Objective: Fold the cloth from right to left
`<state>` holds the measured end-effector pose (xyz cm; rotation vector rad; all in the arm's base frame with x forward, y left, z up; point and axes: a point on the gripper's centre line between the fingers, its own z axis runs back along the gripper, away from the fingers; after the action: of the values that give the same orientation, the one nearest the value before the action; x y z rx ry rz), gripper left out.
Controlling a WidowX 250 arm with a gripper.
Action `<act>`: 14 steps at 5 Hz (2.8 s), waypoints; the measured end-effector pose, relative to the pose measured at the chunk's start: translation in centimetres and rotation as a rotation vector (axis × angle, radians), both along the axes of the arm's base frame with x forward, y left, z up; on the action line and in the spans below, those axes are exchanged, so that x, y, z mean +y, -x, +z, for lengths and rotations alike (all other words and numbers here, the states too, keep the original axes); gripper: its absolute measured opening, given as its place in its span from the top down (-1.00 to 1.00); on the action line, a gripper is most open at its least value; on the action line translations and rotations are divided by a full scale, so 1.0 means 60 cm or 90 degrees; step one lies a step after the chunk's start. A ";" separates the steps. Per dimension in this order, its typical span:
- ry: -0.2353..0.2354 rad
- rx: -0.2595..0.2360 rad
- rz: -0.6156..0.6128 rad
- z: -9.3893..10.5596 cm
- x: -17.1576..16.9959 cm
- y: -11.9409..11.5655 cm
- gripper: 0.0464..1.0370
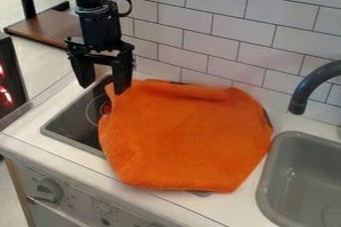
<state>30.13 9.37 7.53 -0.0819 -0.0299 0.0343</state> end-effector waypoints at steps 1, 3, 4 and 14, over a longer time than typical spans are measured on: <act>0.007 0.018 0.001 -0.013 -0.005 0.006 -0.92; -0.001 0.018 0.023 -0.013 -0.053 -0.007 -0.92; 0.014 0.016 0.039 -0.003 -0.092 -0.011 -0.92; 0.020 -0.070 0.145 -0.135 -0.372 -0.242 -0.81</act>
<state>44.66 -12.95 -0.55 -0.1117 -0.1490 0.2586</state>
